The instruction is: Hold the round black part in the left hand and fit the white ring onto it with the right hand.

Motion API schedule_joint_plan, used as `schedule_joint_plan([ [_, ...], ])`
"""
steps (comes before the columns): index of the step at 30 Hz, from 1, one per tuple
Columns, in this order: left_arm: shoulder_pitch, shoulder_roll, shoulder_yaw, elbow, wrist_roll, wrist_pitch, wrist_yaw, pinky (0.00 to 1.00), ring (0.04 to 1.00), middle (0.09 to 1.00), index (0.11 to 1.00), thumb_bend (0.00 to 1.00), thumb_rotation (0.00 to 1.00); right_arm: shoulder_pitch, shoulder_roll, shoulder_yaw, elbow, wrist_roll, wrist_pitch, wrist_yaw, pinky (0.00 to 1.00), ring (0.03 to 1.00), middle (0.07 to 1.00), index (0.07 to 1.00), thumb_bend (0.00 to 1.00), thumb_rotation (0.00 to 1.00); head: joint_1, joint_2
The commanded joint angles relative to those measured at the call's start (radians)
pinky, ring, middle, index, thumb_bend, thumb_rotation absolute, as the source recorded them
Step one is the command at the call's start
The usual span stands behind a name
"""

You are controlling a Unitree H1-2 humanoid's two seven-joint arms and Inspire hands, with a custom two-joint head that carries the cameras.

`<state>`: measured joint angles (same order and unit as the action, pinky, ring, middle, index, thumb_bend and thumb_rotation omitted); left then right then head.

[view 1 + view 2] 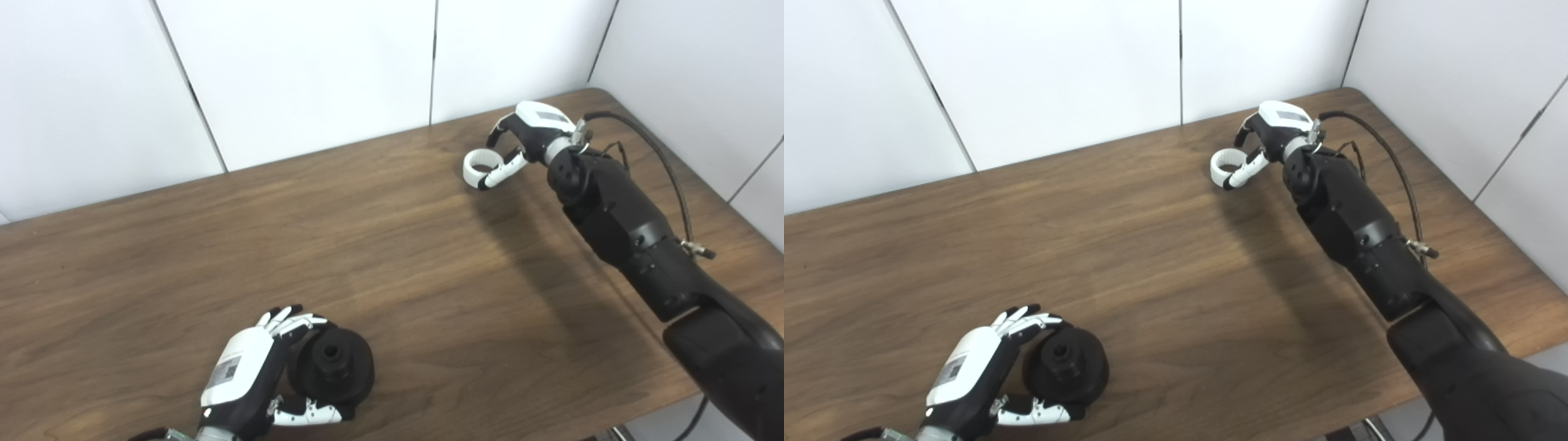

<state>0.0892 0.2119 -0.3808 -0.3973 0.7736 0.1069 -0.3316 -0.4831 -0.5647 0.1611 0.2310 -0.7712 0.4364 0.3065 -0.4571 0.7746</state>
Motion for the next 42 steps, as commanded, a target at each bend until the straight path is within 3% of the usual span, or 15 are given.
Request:
schedule_joint_plan([
  [1, -0.007, -0.005, -0.001, -0.029, 0.01, -0.002, 0.006, 1.0, 0.94, 0.829, 0.484, 0.52, 0.06, -0.034, -0.031, 0.001, -0.011, 0.0, -0.02, -0.031, 0.87, 0.923, 0.855, 0.678, 0.87, 0.33, 0.001, 0.002],
  [35, -0.005, -0.028, 0.005, -0.045, 0.021, 0.004, -0.014, 1.0, 0.943, 0.822, 0.483, 0.52, 0.06, -0.039, -0.029, 0.046, 0.013, 0.033, -0.037, -0.049, 0.88, 0.915, 0.831, 0.644, 0.86, 0.34, 0.029, 0.028],
  [41, -0.004, -0.029, 0.003, -0.049, 0.029, 0.006, -0.019, 1.0, 0.943, 0.821, 0.483, 0.52, 0.06, -0.036, -0.026, 0.042, 0.01, 0.044, -0.042, -0.061, 0.89, 0.916, 0.829, 0.593, 0.78, 0.27, 0.033, 0.029],
  [42, -0.004, -0.03, 0.004, -0.05, 0.03, 0.007, -0.021, 1.0, 0.943, 0.822, 0.483, 0.52, 0.06, -0.034, -0.026, 0.041, 0.009, 0.046, -0.045, -0.067, 0.89, 0.918, 0.83, 0.543, 0.66, 0.21, 0.033, 0.029],
])
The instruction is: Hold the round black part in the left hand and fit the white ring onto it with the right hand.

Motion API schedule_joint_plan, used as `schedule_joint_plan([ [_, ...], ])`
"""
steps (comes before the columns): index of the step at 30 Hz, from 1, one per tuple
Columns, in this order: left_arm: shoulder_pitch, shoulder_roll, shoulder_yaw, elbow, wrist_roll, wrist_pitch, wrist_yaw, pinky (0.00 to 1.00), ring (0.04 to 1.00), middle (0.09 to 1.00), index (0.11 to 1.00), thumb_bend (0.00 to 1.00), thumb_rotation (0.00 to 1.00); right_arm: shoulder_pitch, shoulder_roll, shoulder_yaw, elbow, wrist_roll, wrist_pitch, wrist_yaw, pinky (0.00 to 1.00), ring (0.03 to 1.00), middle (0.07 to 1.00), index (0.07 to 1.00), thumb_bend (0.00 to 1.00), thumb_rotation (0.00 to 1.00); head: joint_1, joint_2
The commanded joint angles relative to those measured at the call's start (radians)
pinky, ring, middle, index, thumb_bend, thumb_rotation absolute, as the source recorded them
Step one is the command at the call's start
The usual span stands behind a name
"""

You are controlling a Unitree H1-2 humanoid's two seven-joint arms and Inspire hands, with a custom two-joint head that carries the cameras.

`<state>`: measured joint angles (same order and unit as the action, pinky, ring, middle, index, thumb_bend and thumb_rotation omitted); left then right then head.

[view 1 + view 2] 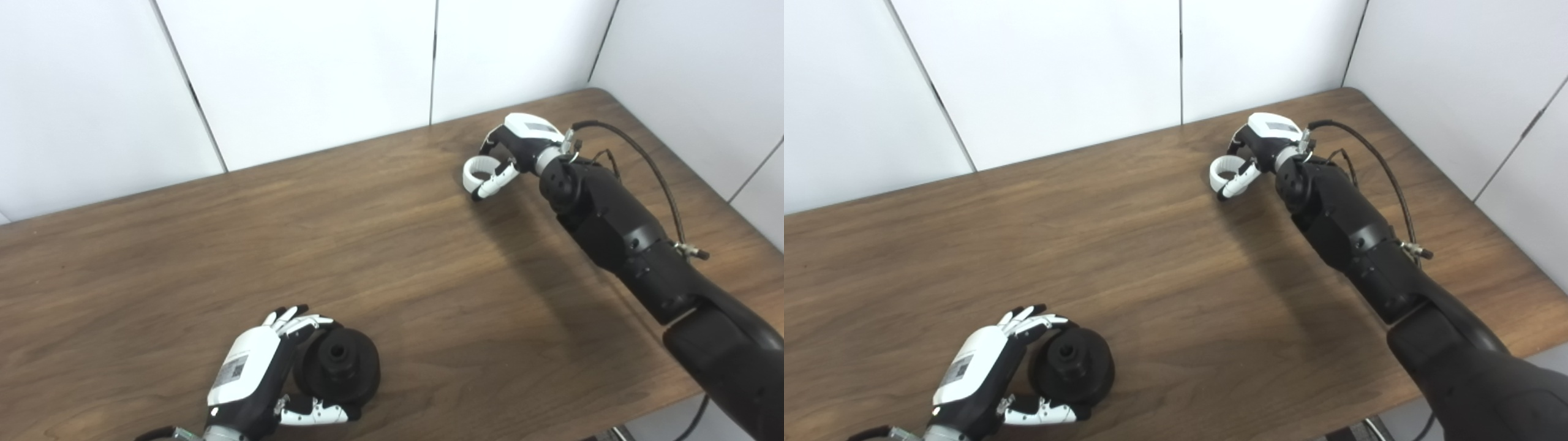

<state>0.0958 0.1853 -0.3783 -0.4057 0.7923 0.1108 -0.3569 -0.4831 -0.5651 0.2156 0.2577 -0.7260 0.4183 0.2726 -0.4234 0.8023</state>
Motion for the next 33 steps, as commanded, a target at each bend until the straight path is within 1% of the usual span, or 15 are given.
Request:
schedule_joint_plan([
  [1, -0.01, -0.004, 0.002, -0.043, 0.01, 0.006, 0.001, 1.0, 0.943, 0.822, 0.483, 0.52, 0.06, -0.031, -0.026, -0.014, -0.018, 0.002, -0.032, -0.041, 0.89, 0.916, 0.828, 0.516, 0.59, 0.18, -0.001, 0.001],
  [2, -0.01, -0.005, 0.002, -0.044, 0.009, 0.008, -0.001, 1.0, 0.946, 0.822, 0.483, 0.52, 0.06, -0.028, -0.026, -0.015, -0.019, 0.003, -0.037, -0.049, 0.88, 0.913, 0.823, 0.499, 0.55, 0.16, -0.001, 0.001],
  [5, -0.011, -0.006, 0.002, -0.045, 0.011, 0.009, -0.003, 1.0, 0.946, 0.822, 0.483, 0.52, 0.06, -0.024, -0.03, -0.014, -0.017, 0.002, -0.049, -0.065, 0.87, 0.904, 0.811, 0.487, 0.52, 0.14, -0.003, 0.001],
  [12, -0.013, -0.006, 0.001, -0.042, 0.008, 0.009, 0.0, 1.0, 0.945, 0.821, 0.483, 0.52, 0.06, -0.018, -0.035, -0.021, -0.017, 0.011, -0.059, -0.075, 0.88, 0.905, 0.803, 0.485, 0.52, 0.14, -0.003, 0.001],
  [16, -0.013, -0.005, -0.001, -0.043, 0.012, 0.009, 0.001, 1.0, 0.944, 0.822, 0.483, 0.52, 0.06, -0.008, -0.037, -0.028, -0.026, 0.022, -0.08, -0.092, 0.87, 0.894, 0.793, 0.485, 0.52, 0.14, 0.004, 0.005],
  [19, -0.014, -0.007, -0.006, -0.048, 0.02, 0.013, -0.004, 1.0, 0.943, 0.823, 0.483, 0.52, 0.06, 0.005, -0.037, -0.039, -0.071, 0.037, -0.095, -0.094, 0.86, 0.889, 0.791, 0.484, 0.52, 0.14, 0.032, 0.015],
  [21, -0.016, -0.01, -0.011, -0.05, 0.025, 0.017, -0.006, 1.0, 0.943, 0.823, 0.483, 0.52, 0.06, 0.012, -0.043, -0.039, -0.114, 0.042, -0.097, -0.081, 0.87, 0.888, 0.79, 0.484, 0.53, 0.14, 0.073, 0.027],
  [22, -0.017, -0.012, -0.013, -0.05, 0.028, 0.019, -0.007, 1.0, 0.943, 0.823, 0.484, 0.52, 0.06, 0.013, -0.046, -0.038, -0.129, 0.042, -0.096, -0.074, 0.88, 0.891, 0.791, 0.484, 0.52, 0.14, 0.079, 0.028],
  [25, -0.02, -0.023, -0.022, -0.048, 0.043, 0.029, -0.011, 1.0, 0.942, 0.823, 0.483, 0.52, 0.06, 0.025, -0.06, -0.035, -0.222, 0.052, -0.098, -0.024, 0.89, 0.904, 0.798, 0.484, 0.52, 0.14, 0.137, 0.04],
  [27, -0.021, -0.033, -0.027, -0.049, 0.052, 0.038, -0.015, 1.0, 0.94, 0.822, 0.483, 0.52, 0.06, 0.036, -0.062, -0.036, -0.298, 0.055, -0.082, 0.012, 0.9, 0.909, 0.799, 0.484, 0.52, 0.14, 0.186, 0.054],
  [31, -0.026, -0.05, -0.04, -0.054, 0.081, 0.056, -0.028, 1.0, 0.943, 0.823, 0.483, 0.52, 0.05, 0.062, -0.048, -0.03, -0.474, 0.052, -0.034, 0.091, 0.89, 0.91, 0.794, 0.484, 0.52, 0.14, 0.229, 0.068],
  [33, -0.028, -0.057, -0.044, -0.053, 0.089, 0.059, -0.03, 1.0, 0.942, 0.823, 0.482, 0.52, 0.05, 0.072, -0.043, -0.022, -0.539, 0.047, -0.021, 0.126, 0.89, 0.91, 0.793, 0.484, 0.52, 0.14, 0.249, 0.076],
])
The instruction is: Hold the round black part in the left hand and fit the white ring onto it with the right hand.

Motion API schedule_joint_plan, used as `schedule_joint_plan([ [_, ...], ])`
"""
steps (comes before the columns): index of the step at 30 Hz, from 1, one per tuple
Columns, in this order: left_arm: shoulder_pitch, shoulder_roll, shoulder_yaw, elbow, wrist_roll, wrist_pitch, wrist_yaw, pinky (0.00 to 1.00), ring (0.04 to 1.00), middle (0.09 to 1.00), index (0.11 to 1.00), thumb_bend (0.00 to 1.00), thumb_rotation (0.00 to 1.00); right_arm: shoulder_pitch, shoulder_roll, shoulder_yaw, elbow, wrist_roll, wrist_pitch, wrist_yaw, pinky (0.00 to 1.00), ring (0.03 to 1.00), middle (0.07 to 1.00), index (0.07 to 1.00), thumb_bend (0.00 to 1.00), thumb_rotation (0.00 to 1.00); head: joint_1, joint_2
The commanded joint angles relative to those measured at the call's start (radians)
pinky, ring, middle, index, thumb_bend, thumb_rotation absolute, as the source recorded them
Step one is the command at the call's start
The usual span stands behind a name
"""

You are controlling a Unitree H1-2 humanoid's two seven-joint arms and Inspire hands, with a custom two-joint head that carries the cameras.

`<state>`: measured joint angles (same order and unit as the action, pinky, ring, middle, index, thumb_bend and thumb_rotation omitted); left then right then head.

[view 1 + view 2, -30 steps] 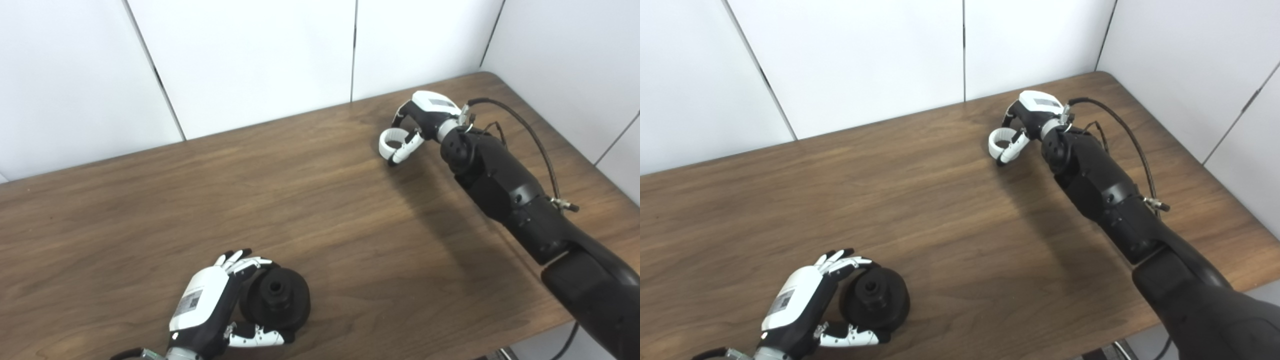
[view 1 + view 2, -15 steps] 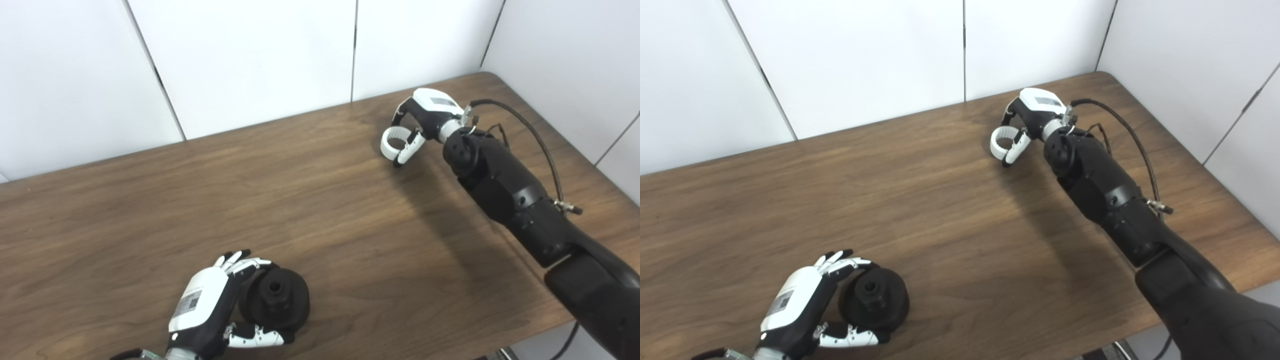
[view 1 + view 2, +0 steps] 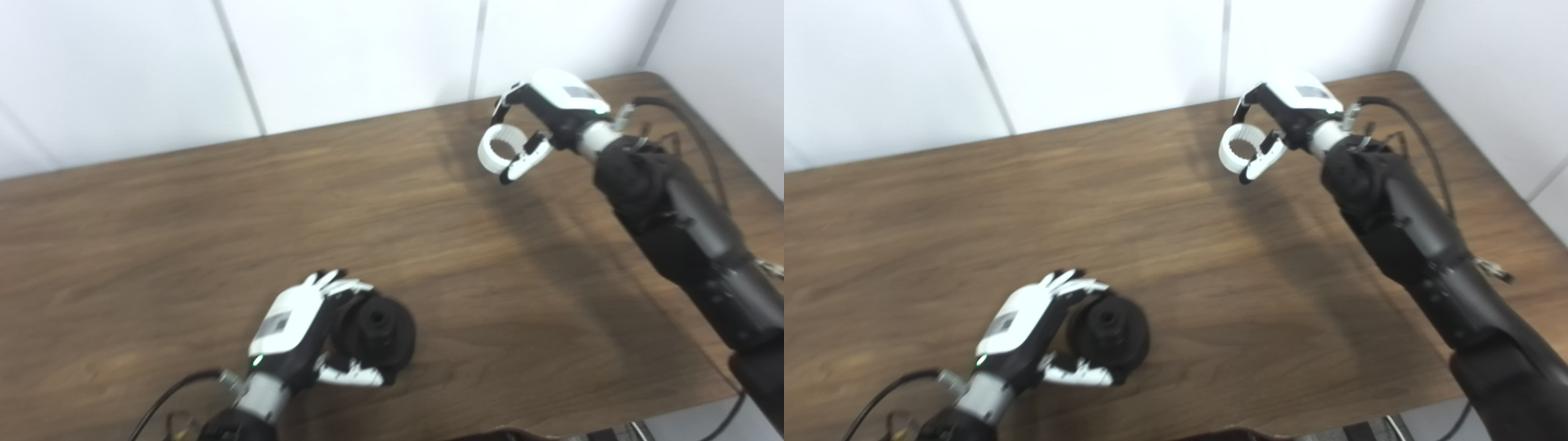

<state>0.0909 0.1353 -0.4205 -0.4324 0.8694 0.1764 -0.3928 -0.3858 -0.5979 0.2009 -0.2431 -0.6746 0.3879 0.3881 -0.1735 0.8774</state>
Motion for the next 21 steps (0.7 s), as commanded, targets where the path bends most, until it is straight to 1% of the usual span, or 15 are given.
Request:
schedule_joint_plan([
  [1, -0.025, -0.009, -0.004, -0.026, 0.02, -0.004, 0.004, 1.0, 0.942, 0.823, 0.482, 0.52, 0.05, -0.021, -0.009, 0.003, -0.077, -0.012, 0.014, 0.036, 0.88, 0.91, 0.793, 0.484, 0.52, 0.14, 0.015, 0.005],
  [2, -0.028, -0.011, -0.008, -0.025, 0.027, -0.002, 0.003, 1.0, 0.941, 0.823, 0.482, 0.52, 0.05, -0.017, -0.008, 0.014, -0.114, -0.021, 0.019, 0.059, 0.89, 0.911, 0.792, 0.484, 0.53, 0.14, 0.032, 0.012],
  [5, -0.033, -0.016, -0.013, -0.019, 0.038, -0.002, 0.006, 1.0, 0.94, 0.824, 0.482, 0.52, 0.05, -0.005, -0.008, 0.034, -0.193, -0.037, 0.023, 0.119, 0.89, 0.91, 0.789, 0.483, 0.53, 0.14, 0.052, 0.02],
  [11, -0.041, -0.022, -0.016, -0.009, 0.044, -0.002, 0.01, 1.0, 0.941, 0.818, 0.481, 0.52, 0.05, 0.022, 0.012, 0.056, -0.353, -0.062, 0.059, 0.234, 0.88, 0.904, 0.787, 0.483, 0.53, 0.14, 0.063, 0.035],
  [16, -0.051, -0.023, -0.017, -0.006, 0.049, 0.002, 0.005, 1.0, 0.94, 0.817, 0.481, 0.52, 0.06, 0.042, 0.027, 0.052, -0.442, -0.065, 0.054, 0.301, 0.87, 0.897, 0.779, 0.482, 0.53, 0.14, 0.072, 0.047],
  [21, -0.056, -0.025, -0.021, 0.001, 0.058, -0.001, 0.011, 1.0, 0.93, 0.816, 0.481, 0.52, 0.06, 0.044, 0.026, 0.06, -0.51, -0.051, 0.062, 0.401, 0.89, 0.909, 0.783, 0.482, 0.53, 0.15, 0.089, 0.052],
])
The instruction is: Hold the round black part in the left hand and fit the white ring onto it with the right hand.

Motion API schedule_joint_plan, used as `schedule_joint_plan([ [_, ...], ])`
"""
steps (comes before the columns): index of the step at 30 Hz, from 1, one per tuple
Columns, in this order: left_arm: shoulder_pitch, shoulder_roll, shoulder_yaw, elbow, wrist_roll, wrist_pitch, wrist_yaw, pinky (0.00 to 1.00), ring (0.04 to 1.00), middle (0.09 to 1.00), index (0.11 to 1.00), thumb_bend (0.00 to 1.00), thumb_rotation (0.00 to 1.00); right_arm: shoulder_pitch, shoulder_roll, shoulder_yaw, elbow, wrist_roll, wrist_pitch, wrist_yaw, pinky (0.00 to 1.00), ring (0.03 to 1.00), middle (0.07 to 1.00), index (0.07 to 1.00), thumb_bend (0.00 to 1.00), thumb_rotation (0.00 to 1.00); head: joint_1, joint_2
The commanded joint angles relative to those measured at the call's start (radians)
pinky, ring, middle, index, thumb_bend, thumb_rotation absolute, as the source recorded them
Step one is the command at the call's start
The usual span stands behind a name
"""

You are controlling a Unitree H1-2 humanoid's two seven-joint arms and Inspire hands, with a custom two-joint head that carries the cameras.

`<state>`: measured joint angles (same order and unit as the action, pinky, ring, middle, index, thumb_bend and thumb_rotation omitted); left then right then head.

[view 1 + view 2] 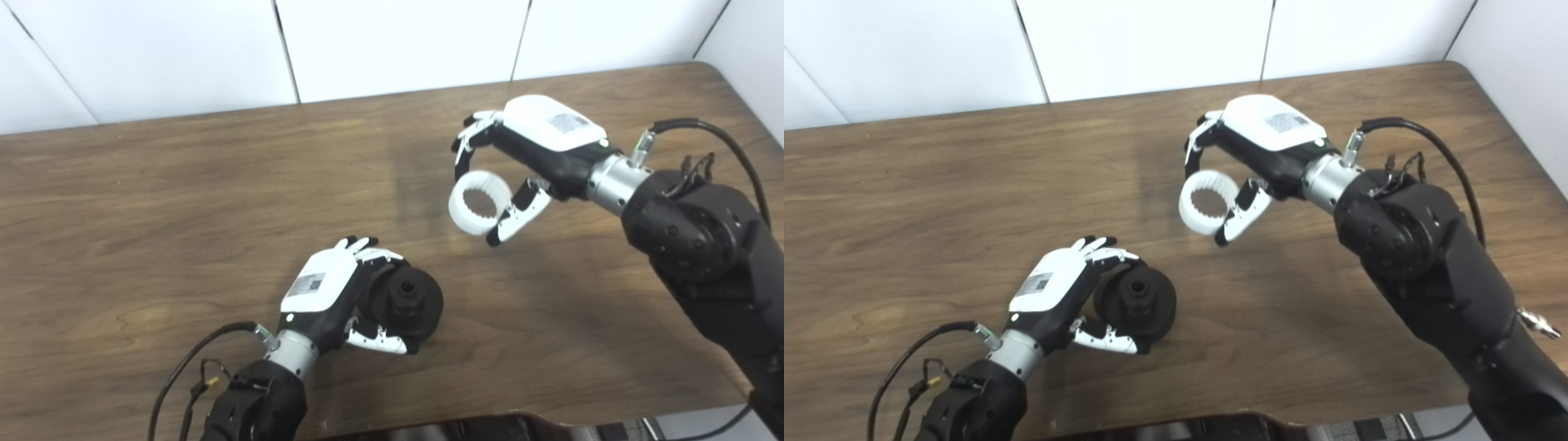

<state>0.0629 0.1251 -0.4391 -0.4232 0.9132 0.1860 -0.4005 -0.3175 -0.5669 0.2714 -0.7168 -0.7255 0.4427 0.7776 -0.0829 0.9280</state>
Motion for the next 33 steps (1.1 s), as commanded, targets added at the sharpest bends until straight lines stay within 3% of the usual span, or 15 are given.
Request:
schedule_joint_plan([
  [1, -0.029, -0.014, -0.003, -0.006, 0.016, -0.014, 0.023, 1.0, 0.928, 0.815, 0.481, 0.52, 0.06, -0.025, 0.0, -0.011, -0.048, -0.001, 0.012, 0.028, 0.89, 0.908, 0.782, 0.482, 0.53, 0.15, 0.001, 0.002],
  [13, -0.036, -0.017, -0.012, -0.012, 0.042, -0.002, 0.002, 1.0, 0.934, 0.822, 0.481, 0.52, 0.06, -0.047, 0.073, 0.018, -0.116, -0.022, -0.001, 0.147, 0.88, 0.902, 0.78, 0.482, 0.53, 0.15, 0.011, 0.015],
  [33, -0.041, -0.023, -0.021, -0.022, 0.063, 0.0, -0.011, 1.0, 0.924, 0.821, 0.481, 0.52, 0.06, -0.006, 0.192, 0.083, -0.062, -0.061, -0.087, 0.135, 0.87, 0.889, 0.773, 0.482, 0.53, 0.14, 0.009, 0.029],
])
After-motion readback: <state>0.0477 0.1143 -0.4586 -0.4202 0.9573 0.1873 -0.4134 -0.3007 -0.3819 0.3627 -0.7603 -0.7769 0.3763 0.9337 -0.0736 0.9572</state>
